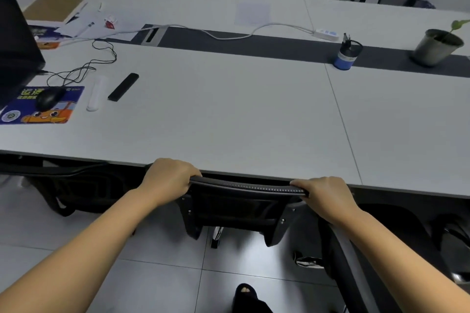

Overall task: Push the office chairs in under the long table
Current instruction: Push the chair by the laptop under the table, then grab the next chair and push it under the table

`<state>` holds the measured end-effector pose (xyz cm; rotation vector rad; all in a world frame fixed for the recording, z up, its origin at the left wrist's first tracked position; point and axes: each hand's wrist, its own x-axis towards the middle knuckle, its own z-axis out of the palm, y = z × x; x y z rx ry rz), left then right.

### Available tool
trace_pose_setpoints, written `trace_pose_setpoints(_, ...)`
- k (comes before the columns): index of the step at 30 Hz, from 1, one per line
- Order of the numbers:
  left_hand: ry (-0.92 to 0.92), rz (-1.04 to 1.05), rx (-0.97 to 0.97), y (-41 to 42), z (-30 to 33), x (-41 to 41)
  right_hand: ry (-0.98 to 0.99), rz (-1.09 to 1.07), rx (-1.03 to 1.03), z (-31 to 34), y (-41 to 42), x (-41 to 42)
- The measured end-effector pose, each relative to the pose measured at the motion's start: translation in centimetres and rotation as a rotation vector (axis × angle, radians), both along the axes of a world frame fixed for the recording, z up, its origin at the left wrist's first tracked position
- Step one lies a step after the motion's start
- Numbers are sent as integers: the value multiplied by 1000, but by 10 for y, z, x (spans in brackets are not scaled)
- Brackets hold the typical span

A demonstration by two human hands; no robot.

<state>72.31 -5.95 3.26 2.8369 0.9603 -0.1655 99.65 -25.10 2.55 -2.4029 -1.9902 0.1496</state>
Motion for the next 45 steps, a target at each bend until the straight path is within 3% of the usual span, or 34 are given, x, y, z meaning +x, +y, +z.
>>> trace_pose_setpoints(11, 44, 16, -12, -6, 8, 0, -58, -88, -76, 9, -2, -9)
trace_pose_setpoints(17, 125, -54, -142, -15, 22, -14, 44, -192, -126, 31, -18, -33)
trace_pose_setpoints(19, 33, -76, -126, -26, 34, -25, 107, -236, 3, 41, -36, -54)
trace_pose_setpoints(22, -261, -68, -176, -51, 51, -56, 330, -357, 252, 54, -75, -99)
trace_pose_setpoints(25, -593, 10, -449, -89, 57, -100, 626, -529, 431, 53, -123, -152)
trace_pose_setpoints(27, -704, 52, -584, -118, 54, -126, 786, -637, 529, 48, -154, -188)
trace_pose_setpoints(31, -732, 105, -765, -175, 38, -164, 989, -855, 669, 35, -210, -259)
trace_pose_setpoints(36, -730, 153, -845, -224, 21, -183, 1147, -1069, 822, 24, -265, -321)
trace_pose_setpoints(45, -647, 31, -939, -306, 18, -156, 1077, -1243, 1035, 18, -360, -329)
